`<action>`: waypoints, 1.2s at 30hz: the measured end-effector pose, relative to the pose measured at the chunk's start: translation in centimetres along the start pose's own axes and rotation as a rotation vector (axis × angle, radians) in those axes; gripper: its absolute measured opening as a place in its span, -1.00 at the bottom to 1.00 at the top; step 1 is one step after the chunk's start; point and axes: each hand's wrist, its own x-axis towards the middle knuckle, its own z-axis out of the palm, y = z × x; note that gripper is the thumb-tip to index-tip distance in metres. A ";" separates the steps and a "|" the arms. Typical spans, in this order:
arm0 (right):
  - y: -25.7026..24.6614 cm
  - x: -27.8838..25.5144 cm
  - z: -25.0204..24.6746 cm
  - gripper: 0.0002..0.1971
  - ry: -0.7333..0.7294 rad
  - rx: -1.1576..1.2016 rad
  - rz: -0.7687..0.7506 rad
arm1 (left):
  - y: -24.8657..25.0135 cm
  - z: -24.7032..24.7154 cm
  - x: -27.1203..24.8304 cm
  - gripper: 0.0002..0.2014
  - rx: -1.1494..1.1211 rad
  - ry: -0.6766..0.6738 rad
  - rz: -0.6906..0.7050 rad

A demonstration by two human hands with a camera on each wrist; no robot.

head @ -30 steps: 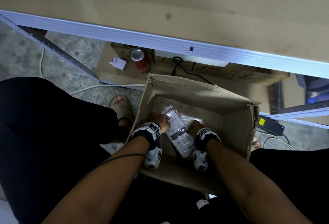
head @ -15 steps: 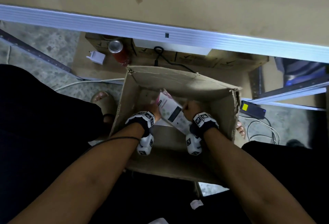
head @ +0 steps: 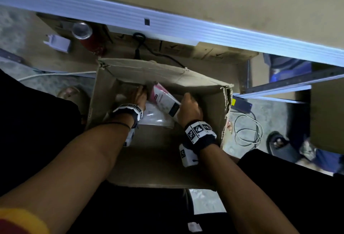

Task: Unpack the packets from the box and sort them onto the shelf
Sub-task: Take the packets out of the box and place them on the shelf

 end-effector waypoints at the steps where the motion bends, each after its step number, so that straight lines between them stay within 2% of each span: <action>1: -0.1 0.0 0.1 -0.63 -0.016 -0.010 0.001 | -0.1 -0.1 0.3 -0.21 0.039 0.015 0.011; 6: -0.1 0.2 0.2 -0.62 -0.041 -0.029 0.015 | -0.9 -0.1 0.6 -0.37 0.136 0.004 0.050; 9: 0.0 0.3 0.0 -0.68 -0.030 -0.029 0.027 | -1.2 0.0 0.6 -0.40 0.096 -0.066 0.027; 13: 0.5 0.2 0.1 -0.66 -0.065 -0.033 0.050 | -1.6 0.4 -0.4 -0.41 0.013 -0.132 0.020; 18: 1.2 -0.1 0.6 -0.75 -0.086 -0.070 0.061 | -2.2 0.6 -2.5 -0.63 0.000 -0.240 0.004; 20: 1.3 -0.1 0.5 -0.77 -0.084 -0.072 0.064 | -2.1 0.3 -2.8 -0.62 0.007 -0.292 0.004; 25: 1.1 -0.5 0.1 -0.75 -0.060 -0.056 0.055 | -2.1 -1.2 -3.6 -0.76 -0.084 -0.303 -0.031; 28: 0.8 -0.8 -0.3 -0.73 -0.047 -0.054 0.034 | -1.8 -2.3 -4.3 -0.64 -0.121 -0.318 -0.055; 31: 0.3 -1.3 -0.6 -0.69 -0.025 -0.062 0.010 | -1.7 -2.9 -5.2 -0.38 -0.121 -0.299 -0.061; 36: -1.2 -2.3 -1.4 -0.61 0.022 -0.112 -0.052 | -0.4 -5.9 -8.2 -0.36 -0.105 -0.216 -0.008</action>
